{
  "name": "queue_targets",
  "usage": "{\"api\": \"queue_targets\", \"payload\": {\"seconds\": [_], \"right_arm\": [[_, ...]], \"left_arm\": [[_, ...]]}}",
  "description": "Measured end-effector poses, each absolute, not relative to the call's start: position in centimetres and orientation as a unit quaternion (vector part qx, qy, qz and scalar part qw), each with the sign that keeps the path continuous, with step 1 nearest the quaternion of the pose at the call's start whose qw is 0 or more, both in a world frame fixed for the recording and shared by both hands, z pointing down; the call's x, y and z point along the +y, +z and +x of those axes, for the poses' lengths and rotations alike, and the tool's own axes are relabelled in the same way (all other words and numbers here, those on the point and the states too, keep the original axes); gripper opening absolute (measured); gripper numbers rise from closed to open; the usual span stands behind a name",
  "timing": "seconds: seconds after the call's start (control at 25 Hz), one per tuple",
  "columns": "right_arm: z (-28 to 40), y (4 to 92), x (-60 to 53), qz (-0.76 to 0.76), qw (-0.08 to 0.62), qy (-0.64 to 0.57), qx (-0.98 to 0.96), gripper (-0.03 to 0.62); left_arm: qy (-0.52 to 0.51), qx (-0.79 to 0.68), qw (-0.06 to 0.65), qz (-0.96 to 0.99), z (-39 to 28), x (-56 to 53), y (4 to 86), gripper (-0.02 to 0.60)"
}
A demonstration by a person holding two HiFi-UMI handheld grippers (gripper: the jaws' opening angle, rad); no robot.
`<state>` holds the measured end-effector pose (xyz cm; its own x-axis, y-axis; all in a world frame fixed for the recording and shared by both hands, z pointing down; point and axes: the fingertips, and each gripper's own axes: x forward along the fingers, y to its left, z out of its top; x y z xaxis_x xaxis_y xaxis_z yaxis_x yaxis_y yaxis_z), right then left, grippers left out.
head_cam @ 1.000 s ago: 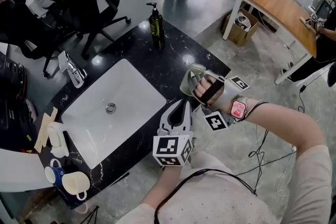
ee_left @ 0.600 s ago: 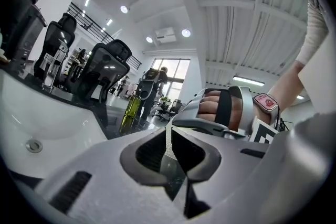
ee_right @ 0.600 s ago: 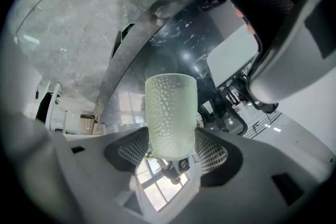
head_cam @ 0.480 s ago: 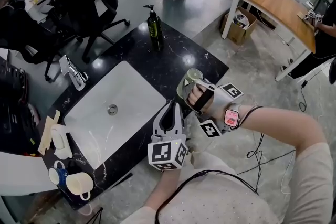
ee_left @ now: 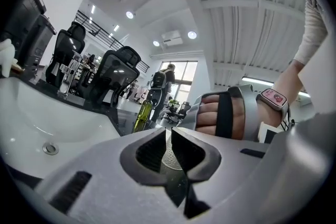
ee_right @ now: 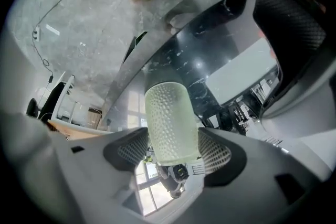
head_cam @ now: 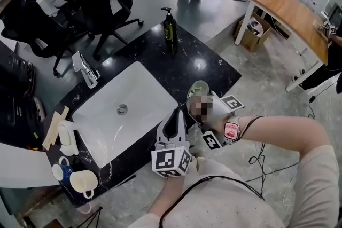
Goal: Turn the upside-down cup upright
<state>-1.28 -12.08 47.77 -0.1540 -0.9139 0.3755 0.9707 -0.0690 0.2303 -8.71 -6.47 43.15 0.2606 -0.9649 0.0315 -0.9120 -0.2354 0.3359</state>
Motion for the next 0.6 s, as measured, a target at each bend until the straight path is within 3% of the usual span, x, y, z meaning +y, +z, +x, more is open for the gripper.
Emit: {"api": "queue_targets", "payload": {"seconds": [0.6], "right_arm": [[-2.8, 47.5, -9.7, -0.101, 0.642, -0.698, -0.3, 0.327]], "left_arm": [[-0.075, -0.613, 0.127, 0.776, -10.2, -7.4, 41.6, 0.035]]}}
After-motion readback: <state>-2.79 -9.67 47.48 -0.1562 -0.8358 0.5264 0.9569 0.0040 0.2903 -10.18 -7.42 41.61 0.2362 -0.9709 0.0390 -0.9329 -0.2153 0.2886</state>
